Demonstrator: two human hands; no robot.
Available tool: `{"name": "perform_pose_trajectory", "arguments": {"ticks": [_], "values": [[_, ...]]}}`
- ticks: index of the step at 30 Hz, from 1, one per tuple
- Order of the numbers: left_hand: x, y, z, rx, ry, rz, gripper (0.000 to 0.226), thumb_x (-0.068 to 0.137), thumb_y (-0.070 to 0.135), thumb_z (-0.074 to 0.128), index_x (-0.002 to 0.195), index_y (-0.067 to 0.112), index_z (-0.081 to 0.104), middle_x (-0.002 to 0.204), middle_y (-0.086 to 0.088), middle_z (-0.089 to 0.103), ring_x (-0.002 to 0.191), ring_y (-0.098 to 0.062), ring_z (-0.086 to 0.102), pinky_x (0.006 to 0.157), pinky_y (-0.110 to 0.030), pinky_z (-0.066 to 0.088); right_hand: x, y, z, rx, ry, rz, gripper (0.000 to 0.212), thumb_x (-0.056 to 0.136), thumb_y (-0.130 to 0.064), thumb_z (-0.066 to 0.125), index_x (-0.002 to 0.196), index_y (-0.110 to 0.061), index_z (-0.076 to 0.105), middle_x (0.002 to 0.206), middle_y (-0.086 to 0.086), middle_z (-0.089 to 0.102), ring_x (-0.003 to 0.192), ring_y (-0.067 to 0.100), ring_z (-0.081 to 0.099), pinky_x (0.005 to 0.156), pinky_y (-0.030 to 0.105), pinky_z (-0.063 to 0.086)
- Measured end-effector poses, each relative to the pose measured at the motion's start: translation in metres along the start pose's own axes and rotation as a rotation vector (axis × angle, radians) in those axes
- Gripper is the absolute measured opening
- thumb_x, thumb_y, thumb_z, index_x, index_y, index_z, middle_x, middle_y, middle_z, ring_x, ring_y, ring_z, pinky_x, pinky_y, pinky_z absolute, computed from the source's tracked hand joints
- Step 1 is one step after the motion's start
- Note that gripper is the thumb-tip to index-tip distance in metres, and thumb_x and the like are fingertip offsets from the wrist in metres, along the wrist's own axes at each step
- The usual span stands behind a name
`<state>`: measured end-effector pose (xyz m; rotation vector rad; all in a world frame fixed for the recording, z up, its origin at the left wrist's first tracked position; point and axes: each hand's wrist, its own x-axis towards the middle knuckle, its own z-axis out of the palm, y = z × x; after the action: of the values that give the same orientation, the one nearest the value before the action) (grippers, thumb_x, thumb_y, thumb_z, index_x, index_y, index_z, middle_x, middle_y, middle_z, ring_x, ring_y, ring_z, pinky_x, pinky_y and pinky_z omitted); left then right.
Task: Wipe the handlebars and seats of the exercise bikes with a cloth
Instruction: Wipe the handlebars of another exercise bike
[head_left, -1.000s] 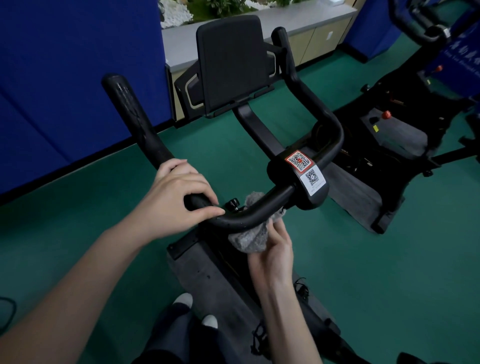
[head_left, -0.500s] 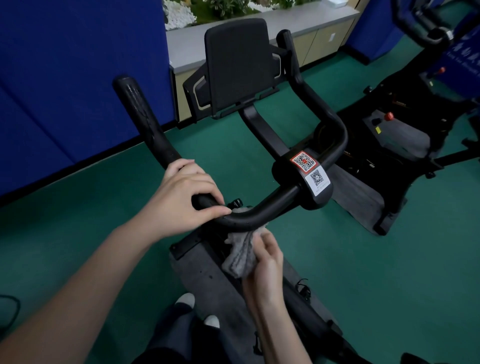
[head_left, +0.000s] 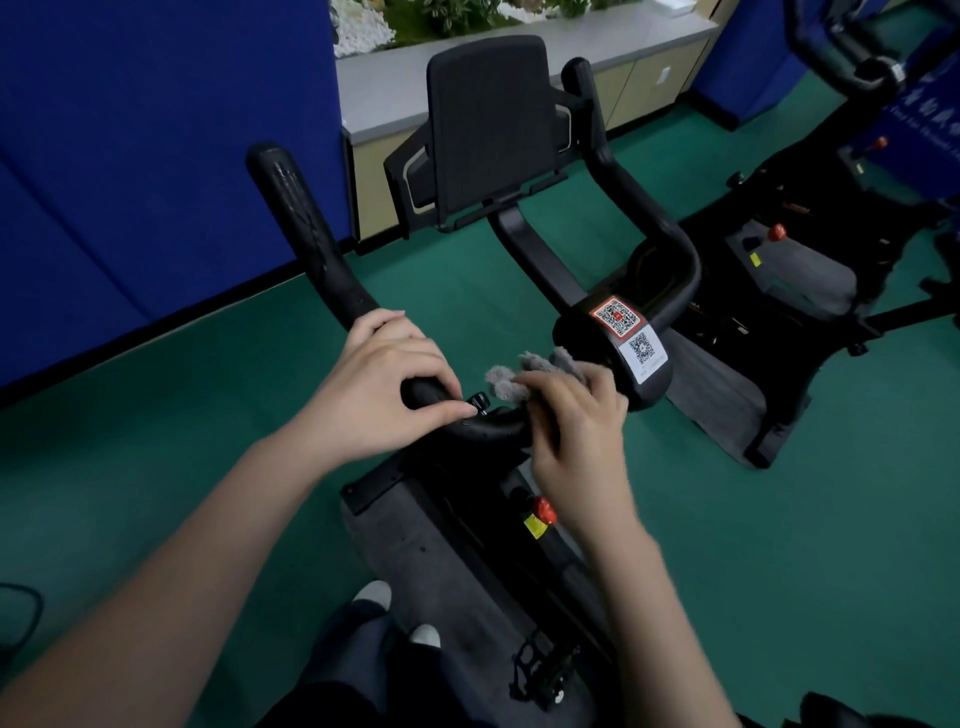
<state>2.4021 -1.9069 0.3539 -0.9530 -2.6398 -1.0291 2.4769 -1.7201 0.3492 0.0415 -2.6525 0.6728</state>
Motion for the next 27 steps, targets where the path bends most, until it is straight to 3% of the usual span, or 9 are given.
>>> {"name": "perform_pose_trajectory", "arguments": {"ticks": [3,6,8,11,14,18,21,25,27], "values": [[0.000,0.000,0.000,0.009,0.004,0.007,0.028,0.072,0.050,0.070,0.073,0.022,0.072,0.080,0.013,0.066,0.090,-0.009,0.053,0.109,-0.021,0.010,0.034,0.005,-0.021,-0.165,-0.362,-0.104,0.021,0.089,-0.012,0.052,0.105,-0.015,0.064,0.097,-0.001,0.066,0.105,0.026,0.047,0.087,0.032,0.023],[0.000,0.000,0.000,0.013,0.008,0.013,0.025,0.073,0.046,0.074,0.074,0.022,0.072,0.079,0.012,0.066,0.090,-0.011,0.053,0.109,-0.022,0.011,0.062,-0.003,-0.026,-0.294,-0.636,-0.135,0.021,0.091,-0.016,0.048,0.107,-0.015,0.062,0.095,0.008,0.063,0.105,0.029,0.047,0.093,0.036,0.032],[-0.001,-0.001,0.000,0.015,0.007,0.015,0.025,0.072,0.046,0.075,0.074,0.021,0.072,0.079,0.012,0.066,0.089,-0.011,0.053,0.109,-0.025,0.013,0.066,-0.012,-0.025,-0.217,-0.747,-0.157,0.022,0.089,-0.012,0.048,0.104,-0.013,0.064,0.092,0.016,0.063,0.100,0.033,0.051,0.089,0.040,0.040],[0.000,-0.002,0.000,0.006,-0.001,0.010,0.026,0.073,0.048,0.074,0.074,0.022,0.072,0.079,0.013,0.066,0.090,-0.008,0.051,0.111,-0.027,0.013,0.068,-0.010,-0.030,-0.184,-0.788,-0.182,0.021,0.091,-0.014,0.050,0.106,-0.014,0.064,0.093,0.014,0.063,0.099,0.032,0.054,0.088,0.039,0.042],[0.000,-0.002,0.000,0.008,-0.006,0.012,0.021,0.074,0.046,0.074,0.073,0.024,0.072,0.079,0.014,0.066,0.091,-0.006,0.051,0.112,-0.028,0.013,0.073,0.009,-0.036,-0.265,-0.692,-0.116,0.025,0.093,-0.014,0.049,0.113,-0.014,0.063,0.102,0.009,0.063,0.106,0.030,0.048,0.095,0.040,0.037],[-0.001,-0.002,0.001,0.013,0.001,0.010,0.025,0.074,0.049,0.072,0.073,0.024,0.071,0.078,0.014,0.066,0.091,-0.006,0.051,0.111,-0.027,0.012,0.048,0.010,-0.025,-0.130,-0.473,-0.053,0.020,0.091,-0.010,0.053,0.106,-0.012,0.066,0.099,0.004,0.067,0.100,0.029,0.046,0.090,0.046,0.038],[0.000,-0.002,0.001,0.043,0.007,0.021,0.022,0.075,0.045,0.073,0.074,0.024,0.070,0.079,0.014,0.065,0.090,-0.007,0.051,0.109,-0.026,0.013,0.010,-0.011,0.000,0.062,-0.185,-0.048,0.016,0.089,-0.011,0.057,0.101,-0.013,0.067,0.095,0.002,0.068,0.094,0.026,0.049,0.083,0.045,0.041],[0.000,0.000,0.000,0.048,0.000,0.018,0.023,0.078,0.045,0.069,0.075,0.023,0.070,0.078,0.015,0.065,0.089,-0.008,0.051,0.109,-0.023,0.012,-0.029,-0.012,0.025,0.206,0.286,0.106,0.024,0.090,-0.005,0.059,0.111,-0.011,0.069,0.119,-0.002,0.066,0.107,0.023,0.049,0.096,0.035,0.039],[-0.001,0.001,-0.001,0.040,-0.008,0.013,0.017,0.080,0.038,0.071,0.075,0.022,0.071,0.079,0.015,0.065,0.090,-0.009,0.052,0.110,-0.023,0.010,-0.042,-0.012,0.035,0.259,0.433,0.218,0.028,0.089,-0.001,0.061,0.116,-0.005,0.066,0.125,0.003,0.062,0.108,0.021,0.047,0.097,0.034,0.041]]}}
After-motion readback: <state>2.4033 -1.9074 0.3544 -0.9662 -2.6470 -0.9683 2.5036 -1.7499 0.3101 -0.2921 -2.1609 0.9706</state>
